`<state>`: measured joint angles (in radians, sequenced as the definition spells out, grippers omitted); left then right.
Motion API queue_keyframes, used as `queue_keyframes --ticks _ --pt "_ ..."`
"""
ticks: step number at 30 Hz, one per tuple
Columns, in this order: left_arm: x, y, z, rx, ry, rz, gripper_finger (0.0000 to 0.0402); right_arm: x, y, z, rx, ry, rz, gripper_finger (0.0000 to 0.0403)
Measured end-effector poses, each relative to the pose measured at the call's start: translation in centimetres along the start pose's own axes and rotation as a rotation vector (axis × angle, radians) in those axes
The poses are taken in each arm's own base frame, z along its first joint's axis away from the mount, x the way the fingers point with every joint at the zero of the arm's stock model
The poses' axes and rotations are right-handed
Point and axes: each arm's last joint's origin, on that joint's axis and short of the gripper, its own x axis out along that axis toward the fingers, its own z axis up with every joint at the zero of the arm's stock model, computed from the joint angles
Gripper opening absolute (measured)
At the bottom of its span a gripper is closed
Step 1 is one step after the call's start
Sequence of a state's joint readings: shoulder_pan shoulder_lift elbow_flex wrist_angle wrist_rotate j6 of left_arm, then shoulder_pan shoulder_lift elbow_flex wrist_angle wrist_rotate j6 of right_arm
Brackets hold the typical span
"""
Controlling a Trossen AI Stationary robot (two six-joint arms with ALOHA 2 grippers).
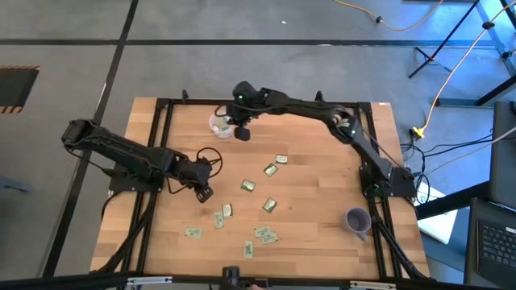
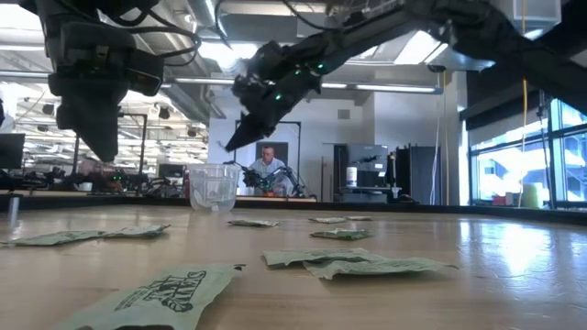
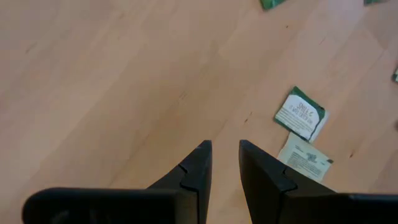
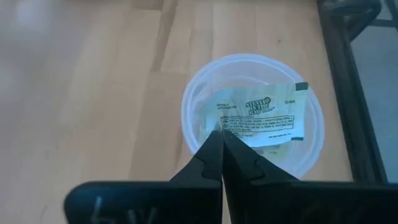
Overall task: Pick and place items into bin
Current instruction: Put the stevia packet into the transparent bin
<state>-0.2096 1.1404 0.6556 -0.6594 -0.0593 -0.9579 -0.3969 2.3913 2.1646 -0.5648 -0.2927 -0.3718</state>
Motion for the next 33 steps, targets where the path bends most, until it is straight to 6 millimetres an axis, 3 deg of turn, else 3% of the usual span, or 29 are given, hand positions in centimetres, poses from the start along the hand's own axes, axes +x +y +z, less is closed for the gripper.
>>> queue_keyframes --ticks 5,10,33 --pt "0.0 0.0 0.0 -0.002 -0.002 -0.004 0.0074 1.4 -0.9 -0.2 0.008 0.038 -0.052 0.0000" --pt "0.0 0.0 0.0 -0.002 -0.002 -0.004 0.0075 1.3 -1.2 -0.1 -0.003 0.050 -0.135 0.0004" --pt "0.0 0.0 0.1 0.002 -0.020 0.009 0.0075 1.6 -0.3 0.2 -0.013 0.048 -0.096 0.0014"
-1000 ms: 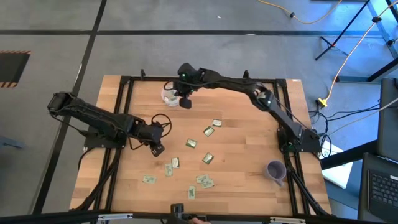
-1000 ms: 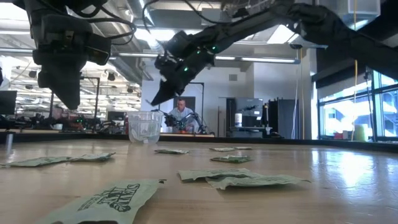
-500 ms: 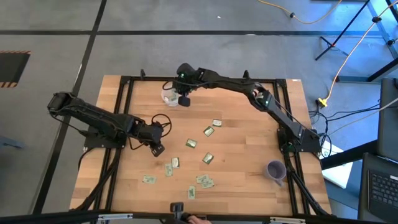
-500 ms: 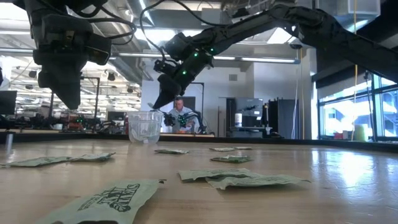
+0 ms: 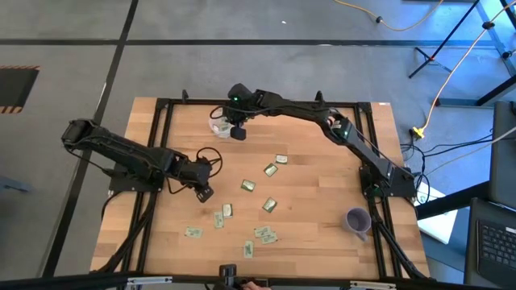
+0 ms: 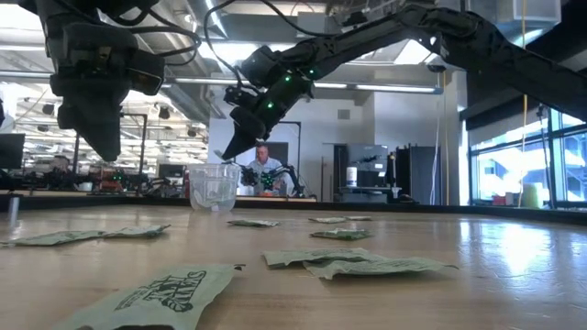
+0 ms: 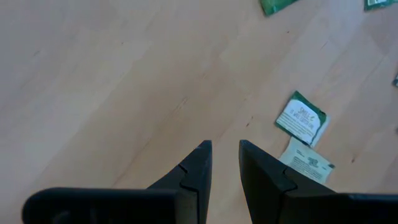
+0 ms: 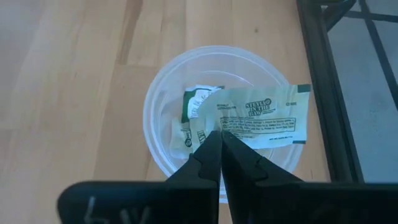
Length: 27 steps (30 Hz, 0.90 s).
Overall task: Pick and place items into bin
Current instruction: Put the stevia packet into the transparent bin
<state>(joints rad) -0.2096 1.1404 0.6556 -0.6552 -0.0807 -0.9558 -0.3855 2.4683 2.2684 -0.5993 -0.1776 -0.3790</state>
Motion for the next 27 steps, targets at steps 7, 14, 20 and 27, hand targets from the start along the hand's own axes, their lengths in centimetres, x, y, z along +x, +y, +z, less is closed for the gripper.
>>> queue_keyframes --ticks 7,14,20,27 --pt "0.00 0.03 0.05 0.000 -0.016 0.011 0.0075 0.00 0.16 -0.01 0.002 -0.013 0.048 0.0014" --pt "0.00 0.03 0.05 0.000 -0.017 0.012 0.0075 0.01 0.19 0.00 0.004 -0.017 0.059 0.0014" --pt "0.00 0.05 0.07 0.000 -0.025 0.018 0.0075 0.01 0.19 0.00 0.004 -0.017 0.059 0.0015" --pt "0.00 0.05 0.07 0.000 -0.025 0.017 0.0075 0.01 0.19 0.00 -0.008 -0.018 0.059 0.0016"
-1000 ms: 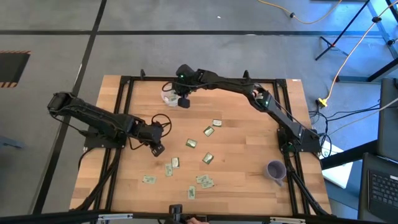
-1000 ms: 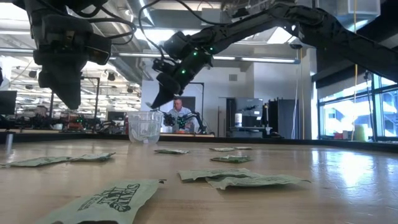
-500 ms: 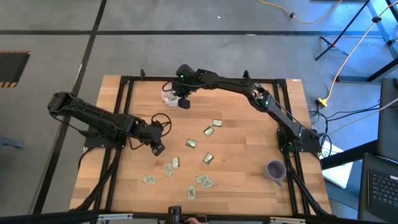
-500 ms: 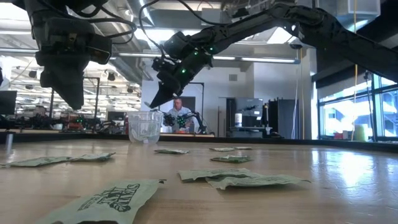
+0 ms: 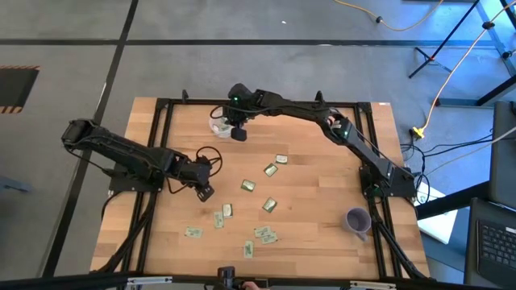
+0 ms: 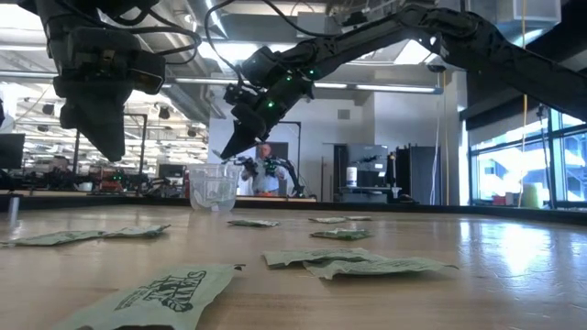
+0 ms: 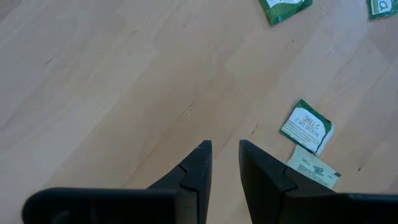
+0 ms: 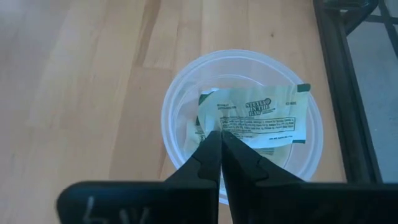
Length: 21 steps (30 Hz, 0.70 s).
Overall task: Pick and place items into bin
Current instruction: Put the stevia packet into the transparent bin, then put the truvia packet into the transparent bin
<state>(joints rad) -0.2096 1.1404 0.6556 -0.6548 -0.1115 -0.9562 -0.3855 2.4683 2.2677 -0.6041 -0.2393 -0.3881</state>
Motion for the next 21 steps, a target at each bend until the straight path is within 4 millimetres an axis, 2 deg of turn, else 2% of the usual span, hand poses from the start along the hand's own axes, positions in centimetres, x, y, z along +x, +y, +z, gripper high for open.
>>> queue_keyframes --ticks 9,13,17,21 --pt "0.0 0.0 0.0 0.000 0.000 0.000 0.0075 0.0 0.0 0.1 -0.006 -0.010 -0.005 0.0069" --pt "0.0 0.0 0.0 0.000 0.000 0.000 0.0075 -0.4 0.1 0.1 0.022 0.007 0.003 0.0079" --pt "0.0 0.0 0.0 0.000 0.000 0.000 0.0074 -2.7 0.5 0.6 0.025 0.067 0.032 0.0080" --pt "0.0 0.0 0.0 0.000 0.000 0.000 0.0074 -5.2 1.3 0.3 0.041 0.154 0.160 0.0080"
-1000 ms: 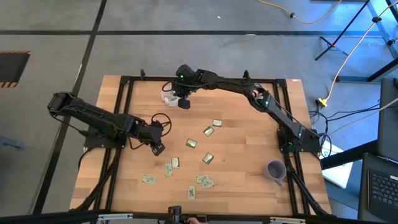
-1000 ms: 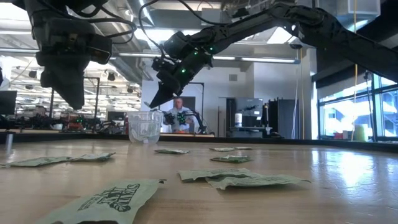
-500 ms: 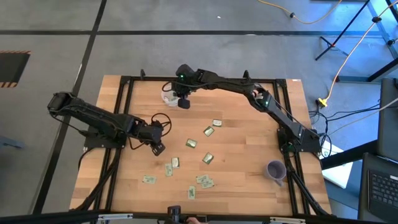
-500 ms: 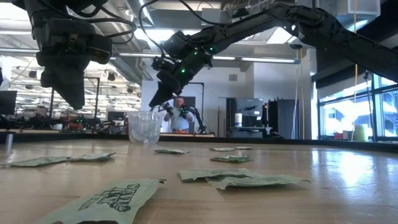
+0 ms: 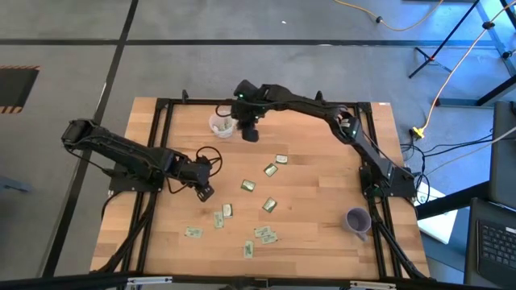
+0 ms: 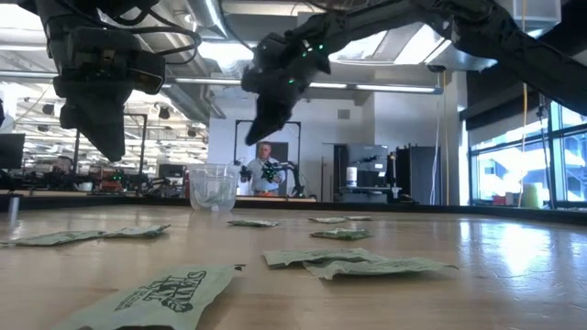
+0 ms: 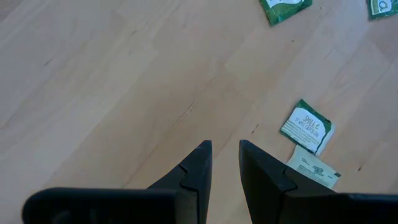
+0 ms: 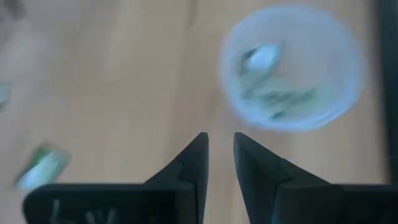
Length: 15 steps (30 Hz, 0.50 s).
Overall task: Pick and place items into bin
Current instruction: Put the truvia packet into the transparent bin
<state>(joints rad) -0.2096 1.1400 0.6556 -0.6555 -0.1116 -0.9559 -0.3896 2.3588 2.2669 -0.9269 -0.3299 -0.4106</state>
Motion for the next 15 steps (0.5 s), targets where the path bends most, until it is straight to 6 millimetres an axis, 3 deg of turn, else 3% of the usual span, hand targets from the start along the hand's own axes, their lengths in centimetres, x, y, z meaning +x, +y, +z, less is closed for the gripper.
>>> queue_keyframes --ticks 5,15 --pt "0.0 0.0 0.0 0.032 -0.002 0.000 0.0074 -1.0 0.8 -0.9 0.028 0.070 0.132 0.0080" --pt "0.0 0.0 0.0 0.034 -0.003 0.002 0.0074 -1.0 1.7 -1.9 0.180 0.219 0.113 0.0080"
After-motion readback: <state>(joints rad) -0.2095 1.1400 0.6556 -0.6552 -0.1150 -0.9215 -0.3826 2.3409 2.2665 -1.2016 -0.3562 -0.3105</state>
